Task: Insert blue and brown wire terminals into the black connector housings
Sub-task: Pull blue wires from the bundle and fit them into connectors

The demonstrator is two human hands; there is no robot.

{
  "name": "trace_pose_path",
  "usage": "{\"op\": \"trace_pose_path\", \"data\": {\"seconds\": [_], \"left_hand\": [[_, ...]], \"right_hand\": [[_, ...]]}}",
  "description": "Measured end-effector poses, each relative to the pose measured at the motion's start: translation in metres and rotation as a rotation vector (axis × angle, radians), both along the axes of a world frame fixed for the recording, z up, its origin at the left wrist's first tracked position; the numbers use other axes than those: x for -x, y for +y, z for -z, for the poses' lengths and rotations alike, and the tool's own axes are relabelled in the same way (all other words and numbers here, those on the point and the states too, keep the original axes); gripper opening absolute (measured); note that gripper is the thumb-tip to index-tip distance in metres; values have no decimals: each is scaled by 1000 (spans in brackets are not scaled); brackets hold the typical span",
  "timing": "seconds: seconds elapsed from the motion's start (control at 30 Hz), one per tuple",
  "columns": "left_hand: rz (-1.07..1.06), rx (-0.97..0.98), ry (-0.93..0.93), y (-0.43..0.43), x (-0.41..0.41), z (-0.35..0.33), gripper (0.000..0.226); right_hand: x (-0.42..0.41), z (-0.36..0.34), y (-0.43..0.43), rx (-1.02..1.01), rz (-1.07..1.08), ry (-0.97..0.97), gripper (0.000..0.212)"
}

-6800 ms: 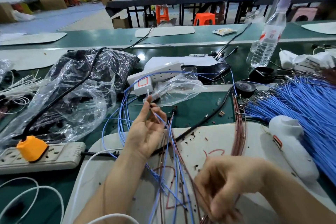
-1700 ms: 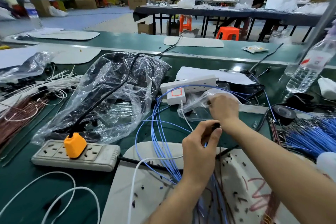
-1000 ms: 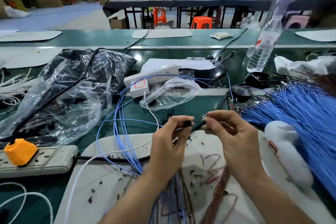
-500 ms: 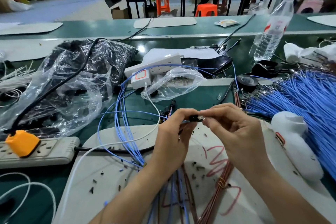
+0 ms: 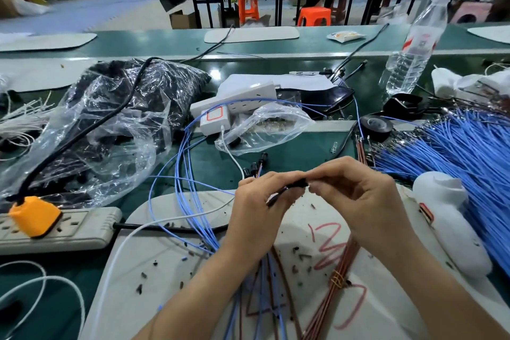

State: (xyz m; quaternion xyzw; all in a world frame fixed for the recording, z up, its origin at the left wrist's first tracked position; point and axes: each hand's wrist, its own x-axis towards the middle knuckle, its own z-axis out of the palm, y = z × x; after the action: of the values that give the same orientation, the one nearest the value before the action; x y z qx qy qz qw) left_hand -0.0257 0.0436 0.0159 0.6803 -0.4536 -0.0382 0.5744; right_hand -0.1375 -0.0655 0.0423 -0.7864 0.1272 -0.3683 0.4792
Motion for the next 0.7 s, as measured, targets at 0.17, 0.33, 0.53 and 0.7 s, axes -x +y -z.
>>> {"op": "trace_pose_path", "data": {"seconds": [0.17, 0.33, 0.53, 0.7], "left_hand": [[51, -16, 85, 1, 2, -4, 25], [62, -22, 119, 1, 4, -3, 17], [87, -86, 0, 2, -2, -2, 13], [98, -82, -28, 2, -3, -1, 21]], "right_hand": [[1, -3, -3, -320, -66, -32, 18], [-1, -1, -2, -382, -82, -2, 12], [1, -3, -6, -387, -91, 41, 16], [2, 0, -10, -529, -159, 112, 21]]}}
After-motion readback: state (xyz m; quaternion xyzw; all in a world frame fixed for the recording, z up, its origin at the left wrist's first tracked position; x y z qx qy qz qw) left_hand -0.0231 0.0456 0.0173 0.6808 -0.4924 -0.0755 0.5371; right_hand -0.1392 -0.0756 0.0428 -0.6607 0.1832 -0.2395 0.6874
